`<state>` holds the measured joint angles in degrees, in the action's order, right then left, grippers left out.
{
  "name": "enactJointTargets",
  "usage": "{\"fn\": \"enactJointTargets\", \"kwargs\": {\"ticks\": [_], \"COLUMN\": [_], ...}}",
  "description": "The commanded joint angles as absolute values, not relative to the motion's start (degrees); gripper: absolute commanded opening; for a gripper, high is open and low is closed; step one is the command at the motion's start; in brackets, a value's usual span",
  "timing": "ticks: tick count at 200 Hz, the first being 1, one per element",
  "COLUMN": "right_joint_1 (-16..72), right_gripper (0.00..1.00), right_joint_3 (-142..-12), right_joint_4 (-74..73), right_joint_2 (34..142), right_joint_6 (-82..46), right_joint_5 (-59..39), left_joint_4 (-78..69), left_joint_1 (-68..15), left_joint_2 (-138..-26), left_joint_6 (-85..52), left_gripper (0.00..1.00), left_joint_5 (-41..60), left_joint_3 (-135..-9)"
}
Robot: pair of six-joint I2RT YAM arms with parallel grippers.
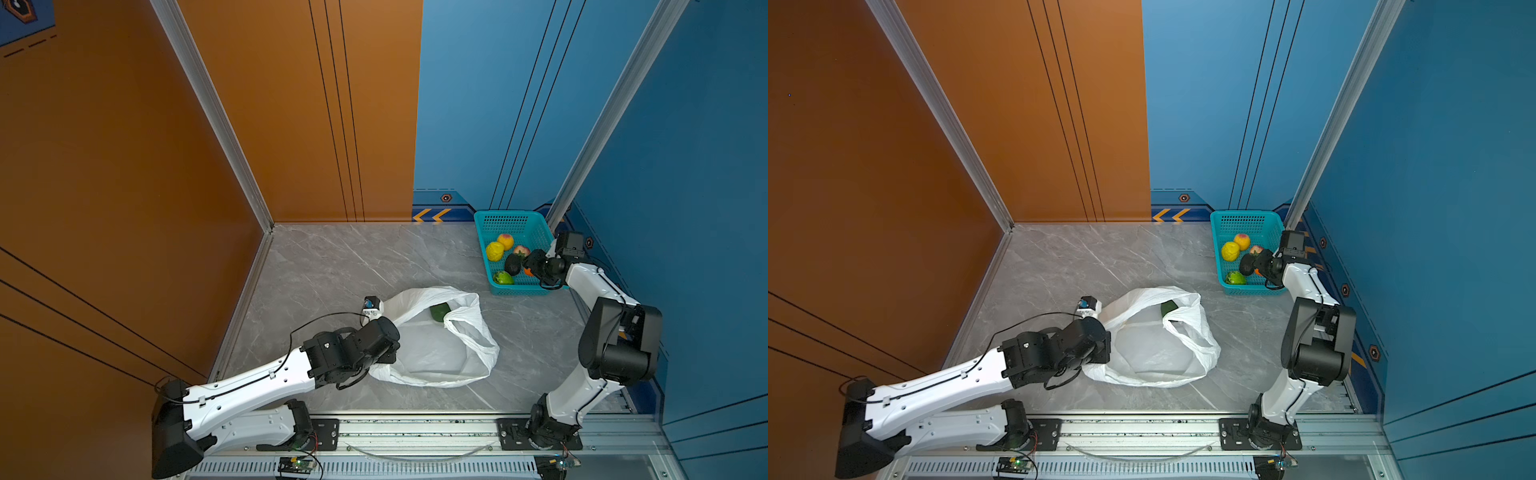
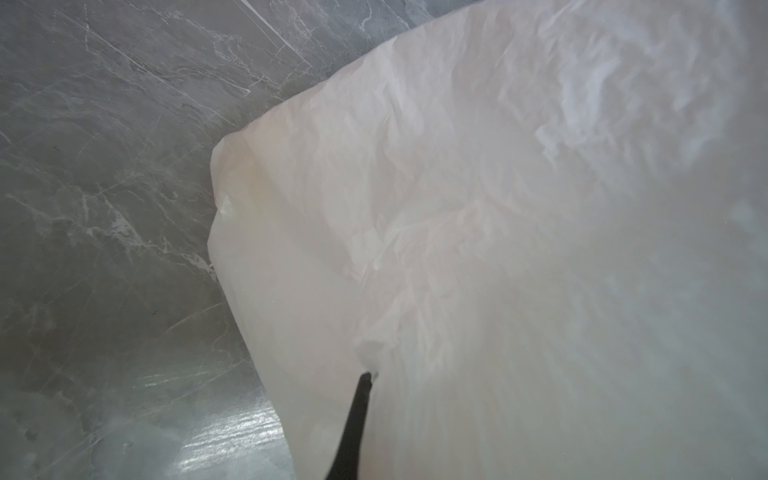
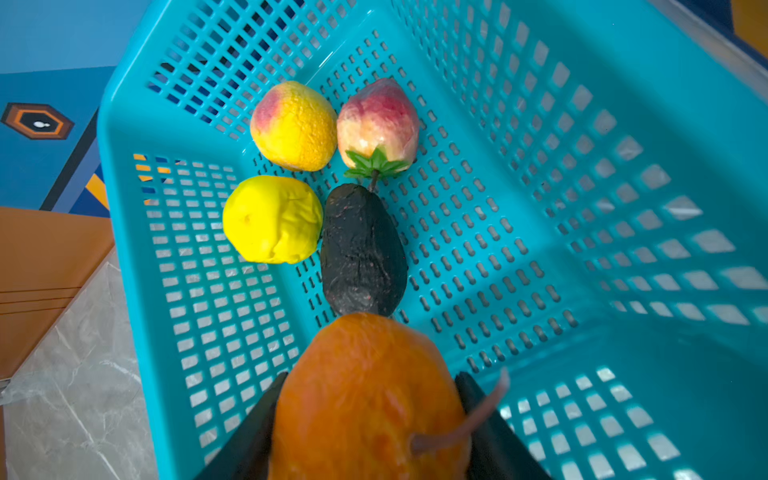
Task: Untie the knot of the plastic bag and take out the fruit
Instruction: 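Lift the orange fruit and release it into the teal basket with the right gripper, then move the right gripper back over the bag opening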
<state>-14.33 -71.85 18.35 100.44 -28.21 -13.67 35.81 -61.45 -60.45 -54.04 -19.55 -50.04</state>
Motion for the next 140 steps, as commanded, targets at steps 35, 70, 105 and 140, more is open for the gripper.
{"fn": "enactJointTargets", "kwargs": {"ticks": [35,70,105,140], "right_joint_1": [-14.4,-13.8,-12.6,-9.5], "right_gripper": [0.7,0.75,0.76,0.76], "right_joint_3": [-77.2,-78.8,-78.8,-74.1], "right_joint_4": [20.6,22.6,24.3,26.5], "right_joint_2": [103.4,103.2,100.0,92.0], "right_joint_6": [-25.8,-25.4,-25.3,-25.3], "right_joint_5": [-9.6,-9.3,-10.0,-12.4], "left_joint_4": [37.4,37.4,37.4,37.4], "left_joint_1": [-61.5,-61.5,-61.5,-61.5], "left_joint_2": [-58.8,-58.9,-58.6,-58.8], "left_joint_6": [-54.7,-54.6,-54.7,-54.5], "left_gripper": [0.0,0.0,0.0,0.0], "left_joint_5": [-21.8,-21.8,-22.0,-22.0], "left_joint_3": [-49.5,-49.6,-49.4,-49.6]}}
